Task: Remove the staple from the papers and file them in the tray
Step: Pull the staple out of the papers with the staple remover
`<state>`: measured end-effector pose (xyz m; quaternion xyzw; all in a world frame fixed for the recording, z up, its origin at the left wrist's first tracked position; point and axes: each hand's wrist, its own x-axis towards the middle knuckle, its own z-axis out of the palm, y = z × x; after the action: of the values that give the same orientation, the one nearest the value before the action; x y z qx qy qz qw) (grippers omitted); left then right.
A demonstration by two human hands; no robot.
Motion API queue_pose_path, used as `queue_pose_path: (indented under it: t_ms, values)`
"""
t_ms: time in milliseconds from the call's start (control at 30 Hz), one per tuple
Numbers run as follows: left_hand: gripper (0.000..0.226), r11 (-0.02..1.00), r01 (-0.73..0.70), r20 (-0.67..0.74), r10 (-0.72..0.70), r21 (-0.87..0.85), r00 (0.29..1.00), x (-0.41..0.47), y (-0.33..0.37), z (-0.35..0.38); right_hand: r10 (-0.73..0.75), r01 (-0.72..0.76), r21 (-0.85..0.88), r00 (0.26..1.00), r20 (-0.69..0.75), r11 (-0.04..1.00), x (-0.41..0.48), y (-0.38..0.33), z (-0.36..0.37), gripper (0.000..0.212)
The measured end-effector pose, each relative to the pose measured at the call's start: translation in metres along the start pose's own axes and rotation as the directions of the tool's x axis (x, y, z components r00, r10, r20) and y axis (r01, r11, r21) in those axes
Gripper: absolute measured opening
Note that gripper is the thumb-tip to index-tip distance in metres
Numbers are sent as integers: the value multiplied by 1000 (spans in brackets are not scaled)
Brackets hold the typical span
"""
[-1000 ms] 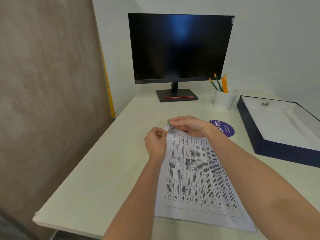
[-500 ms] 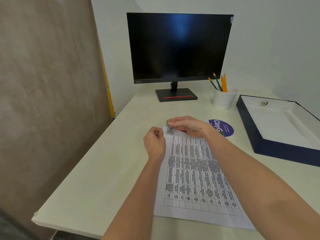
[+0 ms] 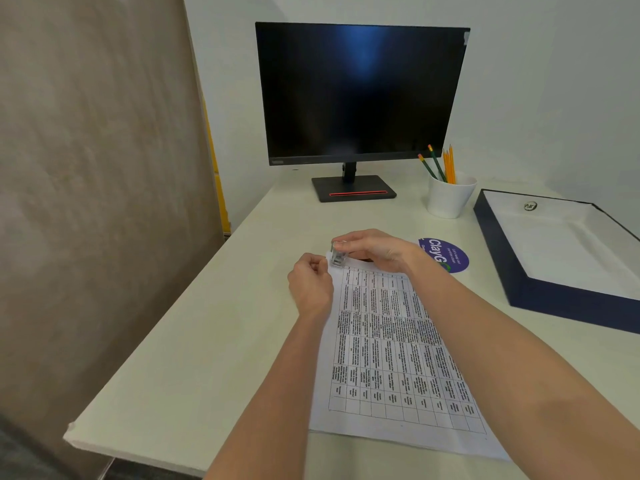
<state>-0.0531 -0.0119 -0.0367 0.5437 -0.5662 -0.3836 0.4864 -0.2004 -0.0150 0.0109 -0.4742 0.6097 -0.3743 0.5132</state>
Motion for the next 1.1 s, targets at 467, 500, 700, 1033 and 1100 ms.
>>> queue_pose_path:
  t_ms: [467, 500, 700, 1033, 1100]
  values:
    - [11, 999, -9, -3, 10, 39, 1000, -1, 1, 0, -58, 68, 75, 990, -130, 995, 6, 5, 10, 32]
    - [11, 999, -8, -3, 8, 43, 1000, -2, 1, 0, -66, 77, 73, 988, -138, 994, 6, 6, 10, 34]
    - [12, 999, -13, -2, 13, 47, 1000, -1, 0, 1, -84, 94, 95, 991, -102, 991, 3, 7, 8, 36]
    - [14, 997, -34, -6, 34, 66, 999, -2, 1, 0, -7, 8, -47, 1000, 25, 999, 0, -6, 3, 47]
    - [14, 996, -38, -1, 39, 79, 999, -3, 1, 0, -7, 9, -50, 999, 33, 999, 1, -5, 2, 46]
